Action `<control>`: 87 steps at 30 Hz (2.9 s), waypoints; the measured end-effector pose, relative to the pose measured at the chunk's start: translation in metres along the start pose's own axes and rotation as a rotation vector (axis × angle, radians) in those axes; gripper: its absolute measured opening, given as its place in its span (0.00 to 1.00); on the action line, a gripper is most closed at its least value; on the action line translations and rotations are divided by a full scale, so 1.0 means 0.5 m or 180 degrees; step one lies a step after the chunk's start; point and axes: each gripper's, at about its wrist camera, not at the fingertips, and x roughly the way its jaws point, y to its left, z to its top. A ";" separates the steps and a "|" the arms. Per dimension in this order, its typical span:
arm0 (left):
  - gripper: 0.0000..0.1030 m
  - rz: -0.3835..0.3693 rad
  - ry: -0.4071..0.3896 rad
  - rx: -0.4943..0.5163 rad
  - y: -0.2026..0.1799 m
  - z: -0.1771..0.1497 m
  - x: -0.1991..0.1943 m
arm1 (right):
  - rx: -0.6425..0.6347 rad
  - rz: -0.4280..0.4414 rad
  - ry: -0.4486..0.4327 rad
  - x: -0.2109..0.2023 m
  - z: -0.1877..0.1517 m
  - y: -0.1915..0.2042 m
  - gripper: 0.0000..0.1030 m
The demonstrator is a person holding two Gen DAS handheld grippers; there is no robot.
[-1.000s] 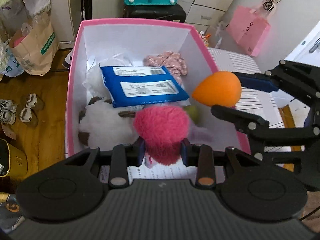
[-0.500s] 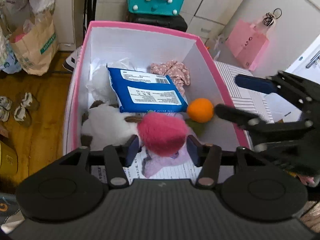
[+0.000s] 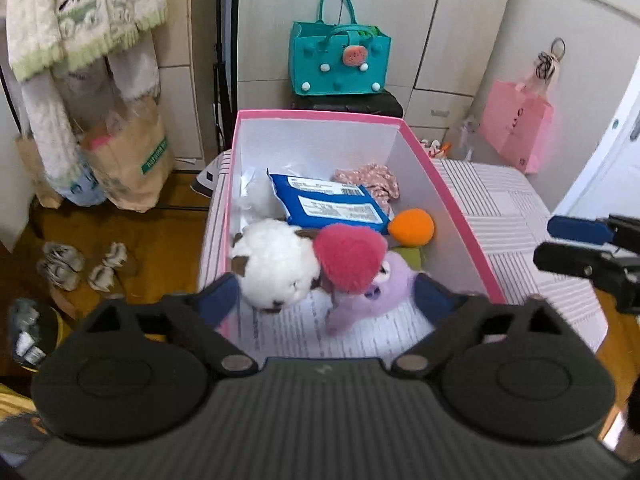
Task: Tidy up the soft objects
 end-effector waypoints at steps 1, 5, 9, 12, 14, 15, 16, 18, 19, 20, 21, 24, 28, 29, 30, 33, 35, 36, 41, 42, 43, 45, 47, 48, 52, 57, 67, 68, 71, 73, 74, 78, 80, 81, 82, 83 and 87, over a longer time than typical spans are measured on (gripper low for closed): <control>0.99 0.0038 -0.0009 0.0043 -0.006 -0.002 -0.010 | -0.0025 -0.0036 0.0000 -0.006 -0.004 0.003 0.63; 1.00 0.0060 0.0040 0.0193 -0.033 -0.016 -0.048 | -0.0036 -0.0116 -0.0030 -0.031 -0.016 0.010 0.71; 1.00 0.0223 0.0025 0.0408 -0.065 -0.039 -0.066 | -0.0119 -0.0232 0.0006 -0.048 -0.034 0.027 0.94; 1.00 0.0430 0.0215 0.0565 -0.091 -0.051 -0.063 | -0.0186 -0.0573 0.0079 -0.058 -0.042 0.047 0.94; 1.00 0.0529 0.0173 0.0551 -0.095 -0.060 -0.068 | -0.0307 -0.0878 0.0181 -0.060 -0.044 0.064 0.94; 1.00 0.0552 0.0141 0.0506 -0.095 -0.064 -0.073 | -0.0378 -0.1007 0.0205 -0.065 -0.046 0.073 0.94; 1.00 0.0546 0.0119 0.0475 -0.096 -0.068 -0.079 | -0.0453 -0.1085 0.0229 -0.070 -0.046 0.080 0.94; 1.00 0.0480 0.0074 0.0383 -0.096 -0.076 -0.093 | -0.0485 -0.1158 0.0204 -0.087 -0.047 0.087 0.94; 1.00 0.0458 0.0042 0.0336 -0.097 -0.080 -0.102 | -0.0459 -0.1192 0.0170 -0.096 -0.048 0.086 0.94; 1.00 0.0439 0.0014 0.0326 -0.102 -0.085 -0.108 | -0.0425 -0.1245 0.0133 -0.103 -0.049 0.087 0.94; 1.00 0.0445 -0.0031 0.0313 -0.107 -0.089 -0.116 | -0.0392 -0.1298 0.0095 -0.111 -0.051 0.088 0.94; 1.00 0.0539 -0.0197 0.0335 -0.127 -0.102 -0.142 | -0.0329 -0.1332 0.0055 -0.126 -0.060 0.094 0.94; 1.00 0.0601 -0.0341 0.0359 -0.147 -0.114 -0.166 | -0.0218 -0.1273 0.0040 -0.149 -0.075 0.106 0.94; 1.00 0.0621 -0.0365 0.0358 -0.151 -0.118 -0.170 | -0.0168 -0.1246 0.0036 -0.155 -0.080 0.106 0.94; 1.00 0.0629 -0.0382 0.0351 -0.154 -0.122 -0.175 | -0.0110 -0.1200 0.0037 -0.162 -0.084 0.104 0.94; 1.00 0.0575 -0.0399 0.0289 -0.156 -0.135 -0.181 | 0.0080 -0.1168 0.0007 -0.173 -0.101 0.095 0.94; 1.00 0.0564 -0.0400 0.0216 -0.158 -0.142 -0.180 | 0.0220 -0.1166 0.0003 -0.178 -0.112 0.083 0.94; 1.00 0.0573 -0.0398 0.0192 -0.159 -0.144 -0.177 | 0.0305 -0.1137 0.0021 -0.180 -0.118 0.074 0.94; 1.00 0.0601 -0.0345 0.0090 -0.163 -0.159 -0.158 | 0.0503 -0.1114 0.0071 -0.181 -0.136 0.050 0.94; 1.00 0.0597 -0.0345 0.0073 -0.163 -0.162 -0.155 | 0.0508 -0.1128 0.0067 -0.182 -0.138 0.049 0.94; 1.00 0.0599 -0.0344 0.0063 -0.164 -0.165 -0.152 | 0.0499 -0.1132 0.0069 -0.183 -0.139 0.050 0.94; 1.00 0.0618 -0.0363 0.0056 -0.167 -0.170 -0.150 | 0.0457 -0.1134 0.0063 -0.185 -0.142 0.054 0.94; 1.00 0.0651 -0.0384 0.0029 -0.168 -0.173 -0.150 | 0.0400 -0.1147 0.0056 -0.188 -0.142 0.059 0.94; 1.00 0.0660 -0.0389 0.0013 -0.168 -0.174 -0.150 | 0.0371 -0.1148 0.0045 -0.190 -0.143 0.062 0.94; 1.00 0.0685 -0.0413 0.0025 -0.171 -0.178 -0.155 | 0.0272 -0.1102 -0.0048 -0.203 -0.143 0.071 0.94; 1.00 0.0732 -0.0499 0.0089 -0.186 -0.190 -0.166 | 0.0219 -0.1036 -0.0214 -0.222 -0.150 0.078 0.94; 1.00 0.0700 -0.0630 0.0154 -0.207 -0.208 -0.178 | 0.0170 -0.1249 -0.0372 -0.240 -0.180 0.087 0.94; 1.00 0.0705 -0.0648 0.0170 -0.210 -0.210 -0.180 | 0.0178 -0.1290 -0.0380 -0.241 -0.182 0.084 0.94; 1.00 0.0687 -0.0674 0.0185 -0.217 -0.215 -0.183 | 0.0219 -0.1345 -0.0390 -0.246 -0.188 0.076 0.94; 1.00 0.0675 -0.0692 0.0189 -0.221 -0.217 -0.185 | 0.0249 -0.1364 -0.0402 -0.250 -0.192 0.071 0.94; 1.00 0.0675 -0.0707 0.0196 -0.224 -0.218 -0.186 | 0.0252 -0.1376 -0.0411 -0.252 -0.194 0.070 0.94; 1.00 0.0687 -0.0752 0.0226 -0.234 -0.223 -0.187 | 0.0245 -0.1430 -0.0459 -0.256 -0.201 0.069 0.94; 1.00 0.0682 -0.0821 0.0212 -0.235 -0.227 -0.190 | 0.0241 -0.1466 -0.0508 -0.258 -0.206 0.070 0.94; 1.00 0.0685 -0.0852 0.0193 -0.235 -0.229 -0.190 | 0.0223 -0.1488 -0.0525 -0.258 -0.209 0.071 0.94; 1.00 0.0695 -0.0889 0.0191 -0.237 -0.232 -0.191 | 0.0197 -0.1511 -0.0542 -0.257 -0.212 0.073 0.94; 1.00 0.0713 -0.0936 0.0198 -0.239 -0.235 -0.192 | 0.0184 -0.1537 -0.0556 -0.258 -0.215 0.074 0.94; 1.00 0.0725 -0.1046 0.0197 -0.246 -0.246 -0.193 | 0.0175 -0.1568 -0.0576 -0.260 -0.221 0.073 0.94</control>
